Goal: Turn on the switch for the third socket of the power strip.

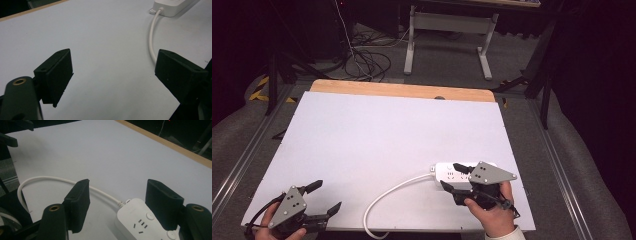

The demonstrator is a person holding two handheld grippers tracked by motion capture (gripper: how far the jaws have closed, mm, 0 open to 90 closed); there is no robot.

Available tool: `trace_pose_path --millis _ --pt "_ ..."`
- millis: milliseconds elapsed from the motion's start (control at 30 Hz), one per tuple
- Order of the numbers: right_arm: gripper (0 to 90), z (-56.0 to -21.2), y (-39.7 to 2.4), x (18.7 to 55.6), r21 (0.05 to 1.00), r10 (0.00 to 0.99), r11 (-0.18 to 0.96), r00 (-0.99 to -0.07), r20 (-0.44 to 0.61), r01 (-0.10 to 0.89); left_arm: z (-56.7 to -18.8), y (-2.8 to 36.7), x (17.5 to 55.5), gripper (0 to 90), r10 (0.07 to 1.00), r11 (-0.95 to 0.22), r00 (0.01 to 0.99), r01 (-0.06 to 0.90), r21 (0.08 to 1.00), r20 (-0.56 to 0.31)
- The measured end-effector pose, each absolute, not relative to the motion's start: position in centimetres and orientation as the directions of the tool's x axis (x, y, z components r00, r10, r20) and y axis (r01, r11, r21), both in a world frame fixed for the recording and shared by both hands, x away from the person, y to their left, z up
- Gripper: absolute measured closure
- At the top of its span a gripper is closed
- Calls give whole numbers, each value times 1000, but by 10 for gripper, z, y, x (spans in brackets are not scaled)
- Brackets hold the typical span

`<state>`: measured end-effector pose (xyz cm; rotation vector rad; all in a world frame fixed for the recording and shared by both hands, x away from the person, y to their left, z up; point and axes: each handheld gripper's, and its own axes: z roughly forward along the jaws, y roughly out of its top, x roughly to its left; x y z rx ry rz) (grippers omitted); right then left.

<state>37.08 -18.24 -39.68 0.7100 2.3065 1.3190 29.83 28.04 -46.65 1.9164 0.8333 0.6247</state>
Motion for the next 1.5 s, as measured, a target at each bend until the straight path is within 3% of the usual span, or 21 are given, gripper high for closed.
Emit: trace_pose_path --millis 100,200,367,433,667,1500 --pt "414 -395 -183 375 864 612 431 -788 -70 258 -466 281 298 152 764 -342 640 292 893 83" --pt "530 -388 -183 379 859 612 424 -790 -36 288 -467 280 299 152 760 -344 645 296 891 79" --pt "607 -381 -185 387 850 617 434 -786 -40 298 -467 280 298 152 760 -344 645 298 890 77" --pt "748 -378 -188 392 838 627 446 -778 -43 313 -467 280 298 152 761 -345 644 296 891 81" --pt "897 -376 -194 407 810 641 474 -766 -47 346 -467 280 298 152 763 -342 642 298 891 78" --pt "900 -403 -219 459 586 756 549 -653 -44 596 -467 281 298 152 769 -334 635 302 893 74"
